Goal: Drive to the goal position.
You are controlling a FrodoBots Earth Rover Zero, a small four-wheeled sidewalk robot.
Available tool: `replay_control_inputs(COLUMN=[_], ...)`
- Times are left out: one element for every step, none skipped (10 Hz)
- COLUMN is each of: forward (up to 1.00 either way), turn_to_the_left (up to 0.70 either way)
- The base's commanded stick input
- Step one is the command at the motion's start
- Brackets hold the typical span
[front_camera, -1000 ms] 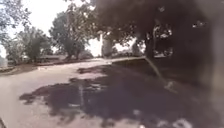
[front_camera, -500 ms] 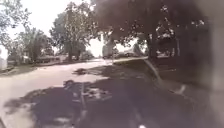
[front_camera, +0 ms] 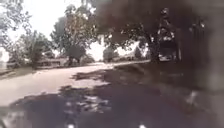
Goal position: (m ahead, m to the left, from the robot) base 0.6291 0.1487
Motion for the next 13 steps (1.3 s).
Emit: replay_control_inputs(forward=[0.70, 0.70, 0.70, 0.70, 0.70, 0.70, 0.70, 0.70, 0.70, 0.70, 0.70, 0.70, 0.70], turn_to_the_left=[0.00, 0.00, 0.00, 0.00, 0.00, 0.00, 0.00, 0.00, 0.00, 0.00, 0.00, 0.00, 0.00])
